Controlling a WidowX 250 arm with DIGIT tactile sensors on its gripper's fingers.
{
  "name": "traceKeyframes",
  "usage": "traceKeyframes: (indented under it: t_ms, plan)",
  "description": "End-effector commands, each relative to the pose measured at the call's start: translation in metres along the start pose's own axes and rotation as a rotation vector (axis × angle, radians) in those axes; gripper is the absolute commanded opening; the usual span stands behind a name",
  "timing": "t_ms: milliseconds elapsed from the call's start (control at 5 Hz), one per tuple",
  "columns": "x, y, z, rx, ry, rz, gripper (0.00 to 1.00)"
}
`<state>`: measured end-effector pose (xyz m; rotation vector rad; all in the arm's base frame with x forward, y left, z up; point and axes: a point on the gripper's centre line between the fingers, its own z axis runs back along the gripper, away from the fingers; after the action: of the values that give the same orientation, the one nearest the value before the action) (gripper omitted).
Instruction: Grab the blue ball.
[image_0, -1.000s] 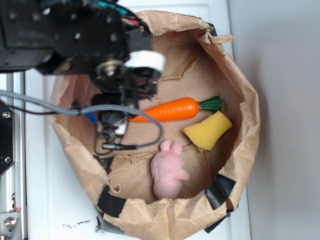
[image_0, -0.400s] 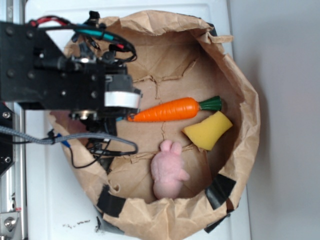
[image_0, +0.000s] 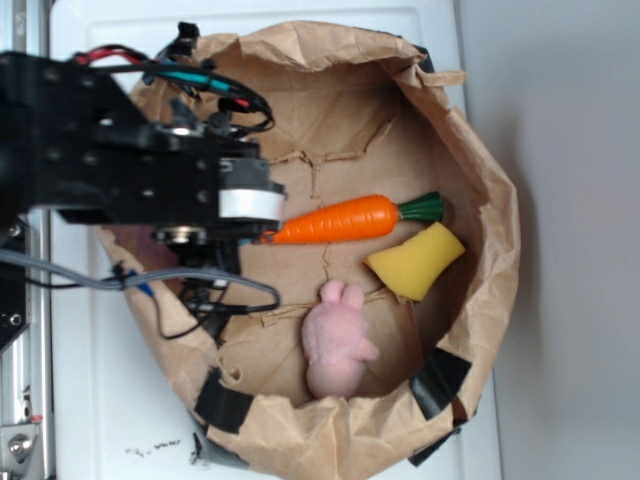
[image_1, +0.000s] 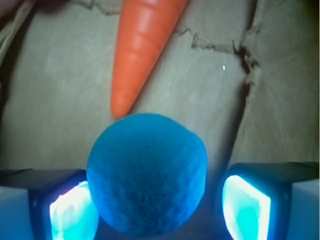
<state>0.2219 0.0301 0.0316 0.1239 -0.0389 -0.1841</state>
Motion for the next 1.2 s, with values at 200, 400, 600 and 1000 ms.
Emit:
traceKeyframes:
  t_ms: [200,400,600,1000]
  plan:
    - [0.032,-0.002,0.000,0.038,-0.040,0.062,0.00]
    - [0.036,-0.001,0.000,0.033,-0.048,0.067,0.00]
    - [0.030,-0.003,0.004,0.022,-0.058,0.079,0.00]
    - [0.034,-0.023,0.109,-0.112,-0.221,0.274,0.00]
